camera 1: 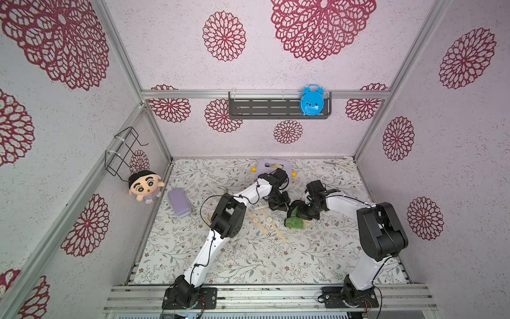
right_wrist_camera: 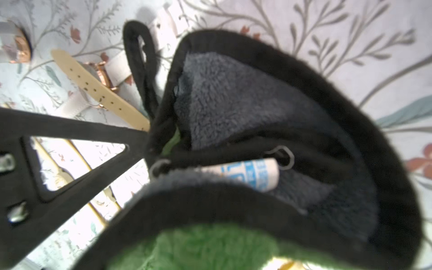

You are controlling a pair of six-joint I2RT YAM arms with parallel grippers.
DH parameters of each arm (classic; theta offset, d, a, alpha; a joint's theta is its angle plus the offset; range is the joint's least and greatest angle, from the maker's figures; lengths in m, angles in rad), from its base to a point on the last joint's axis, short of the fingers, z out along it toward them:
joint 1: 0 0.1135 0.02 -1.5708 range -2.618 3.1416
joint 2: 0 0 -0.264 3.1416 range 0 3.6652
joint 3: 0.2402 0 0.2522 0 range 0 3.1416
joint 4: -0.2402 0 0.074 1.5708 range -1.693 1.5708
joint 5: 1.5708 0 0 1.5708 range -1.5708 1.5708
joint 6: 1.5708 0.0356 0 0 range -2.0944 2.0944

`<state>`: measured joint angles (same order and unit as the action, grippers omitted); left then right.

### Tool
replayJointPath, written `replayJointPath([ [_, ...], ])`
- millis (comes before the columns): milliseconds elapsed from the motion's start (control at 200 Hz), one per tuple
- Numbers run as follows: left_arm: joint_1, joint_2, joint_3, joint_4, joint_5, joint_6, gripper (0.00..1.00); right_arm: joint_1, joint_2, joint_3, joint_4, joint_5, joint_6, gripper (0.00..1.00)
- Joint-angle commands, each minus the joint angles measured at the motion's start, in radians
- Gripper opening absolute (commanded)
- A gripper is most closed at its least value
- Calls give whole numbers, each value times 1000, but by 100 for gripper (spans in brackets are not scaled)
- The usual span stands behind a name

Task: Wipe the watch dial
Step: Wipe the dirt from the watch dial.

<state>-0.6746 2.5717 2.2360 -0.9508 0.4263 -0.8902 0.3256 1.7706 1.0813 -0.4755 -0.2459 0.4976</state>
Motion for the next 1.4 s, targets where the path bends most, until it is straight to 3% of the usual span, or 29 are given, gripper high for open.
replayJointPath([
  [0, 23, 71, -12, -16, -85, 11, 0, -2, 51, 3, -111, 187, -3, 0],
  [375, 27, 71, -13, -19, -86, 17, 0, -13, 26, 161, -342, 447, -20, 0],
  [540, 29, 70, -12, -15, -85, 16, 0, -31, -80, 162, -269, 324, -49, 0],
  [660, 28, 71, -12, -12, -85, 14, 0, -33, -143, 130, -179, 147, -73, 0],
  [826, 29, 73, -19, -7, -81, 8, 0, -27, -145, 73, -55, -70, -56, 0],
  [911, 28, 72, -19, -6, -79, 9, 0, -17, -107, 60, -8, -122, -39, 0],
  [1126, 33, 72, -17, -8, -78, 10, 0, -7, 3, 15, 60, -81, -38, 0],
  [1396, 38, 72, -17, -12, -79, 9, 0, 8, 112, 77, -80, 115, -57, 0],
])
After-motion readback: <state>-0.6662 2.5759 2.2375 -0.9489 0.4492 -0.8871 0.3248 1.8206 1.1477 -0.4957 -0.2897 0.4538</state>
